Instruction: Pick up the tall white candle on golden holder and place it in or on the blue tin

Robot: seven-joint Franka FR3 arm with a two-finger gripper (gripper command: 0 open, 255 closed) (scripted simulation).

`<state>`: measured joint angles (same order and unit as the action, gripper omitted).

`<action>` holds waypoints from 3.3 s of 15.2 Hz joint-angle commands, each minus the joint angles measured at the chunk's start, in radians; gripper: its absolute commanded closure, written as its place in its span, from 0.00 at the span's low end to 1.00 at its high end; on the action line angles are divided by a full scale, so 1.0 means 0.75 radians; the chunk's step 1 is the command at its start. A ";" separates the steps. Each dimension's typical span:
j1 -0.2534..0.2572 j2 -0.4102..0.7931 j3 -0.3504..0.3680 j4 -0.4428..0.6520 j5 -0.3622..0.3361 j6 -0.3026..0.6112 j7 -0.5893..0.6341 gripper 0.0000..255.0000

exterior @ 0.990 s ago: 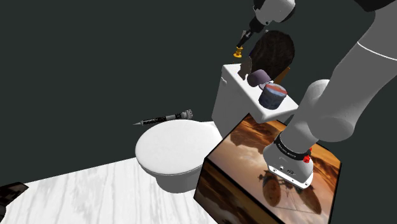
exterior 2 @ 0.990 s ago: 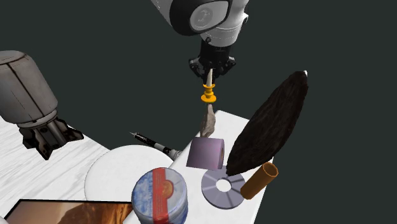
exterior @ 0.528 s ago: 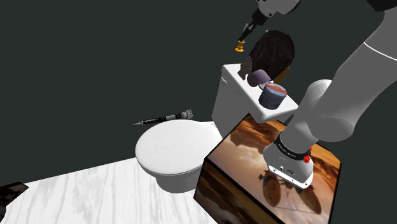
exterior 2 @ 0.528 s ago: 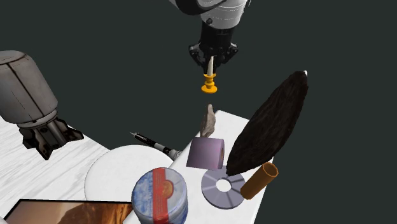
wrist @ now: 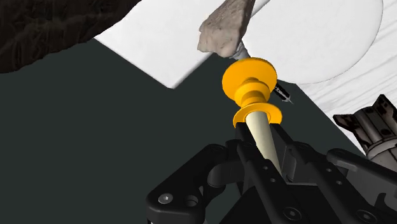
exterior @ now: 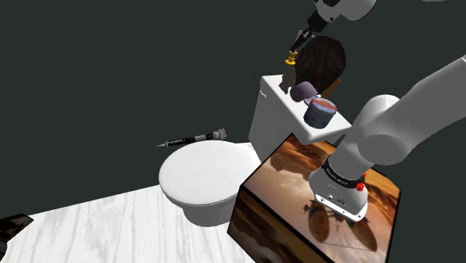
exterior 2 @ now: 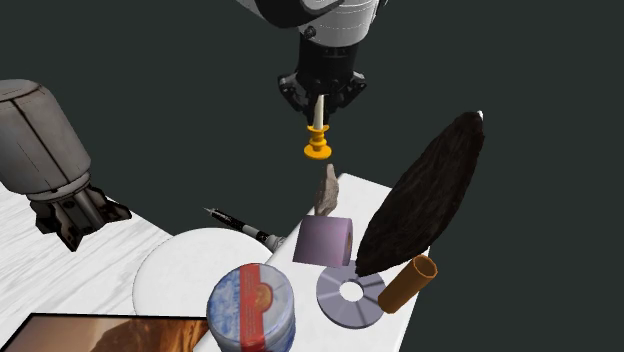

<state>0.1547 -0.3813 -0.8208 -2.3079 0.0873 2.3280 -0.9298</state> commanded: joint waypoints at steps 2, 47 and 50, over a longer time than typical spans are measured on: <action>-0.125 -0.172 0.089 -0.135 -0.124 -0.019 0.061 1.00; -0.885 -1.161 0.204 -0.803 -0.481 -0.464 -0.045 0.00; -0.887 -1.190 0.233 -0.736 -0.458 -0.559 -0.047 0.00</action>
<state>-0.5091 -1.2664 -0.6526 -2.8726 -0.2612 1.9304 -0.9648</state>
